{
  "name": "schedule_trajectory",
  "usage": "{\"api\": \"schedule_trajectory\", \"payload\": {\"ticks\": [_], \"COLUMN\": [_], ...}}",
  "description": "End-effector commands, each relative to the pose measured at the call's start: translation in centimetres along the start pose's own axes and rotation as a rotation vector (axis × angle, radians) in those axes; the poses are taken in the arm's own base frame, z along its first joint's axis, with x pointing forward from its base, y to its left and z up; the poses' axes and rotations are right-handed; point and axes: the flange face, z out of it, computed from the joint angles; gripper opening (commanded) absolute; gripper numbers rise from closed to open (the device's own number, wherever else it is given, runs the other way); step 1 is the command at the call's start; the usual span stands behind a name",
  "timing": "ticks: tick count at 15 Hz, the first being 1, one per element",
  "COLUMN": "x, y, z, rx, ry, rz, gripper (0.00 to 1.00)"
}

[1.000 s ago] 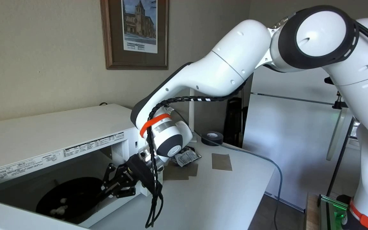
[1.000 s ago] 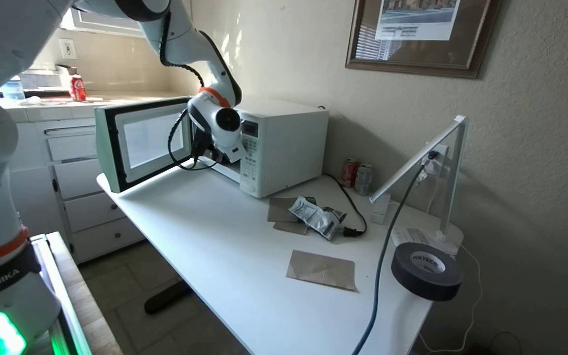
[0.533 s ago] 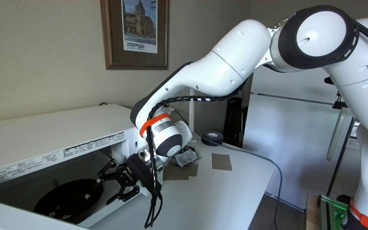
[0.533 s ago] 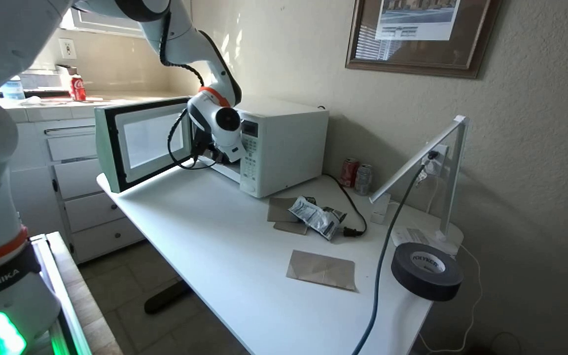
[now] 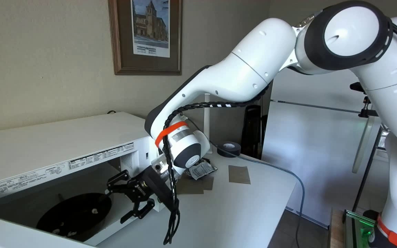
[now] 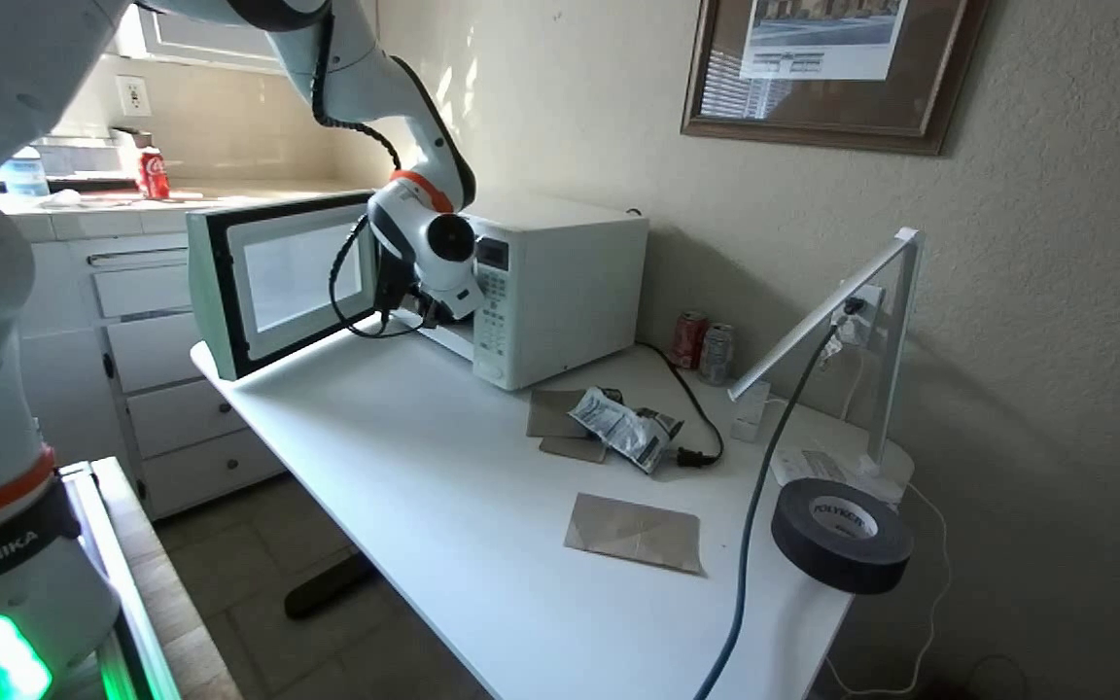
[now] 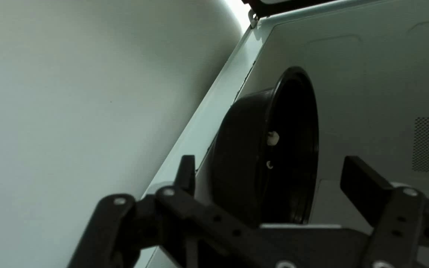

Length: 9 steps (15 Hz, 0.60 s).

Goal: Put the bowl in the microwave

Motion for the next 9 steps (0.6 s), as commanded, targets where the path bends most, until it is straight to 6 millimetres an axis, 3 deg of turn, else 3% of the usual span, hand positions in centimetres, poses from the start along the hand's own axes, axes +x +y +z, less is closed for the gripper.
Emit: {"api": "schedule_trajectory", "payload": {"ticks": [1,9], "x": [-1.4,-4.4], "y": [0.2,-0.3], "z": [-2.5,-7.5], "rx": [0.008,-0.029], "ry": [-0.069,-0.123], "rz": [-0.114,-0.252], "gripper": [1.0,1.0]}}
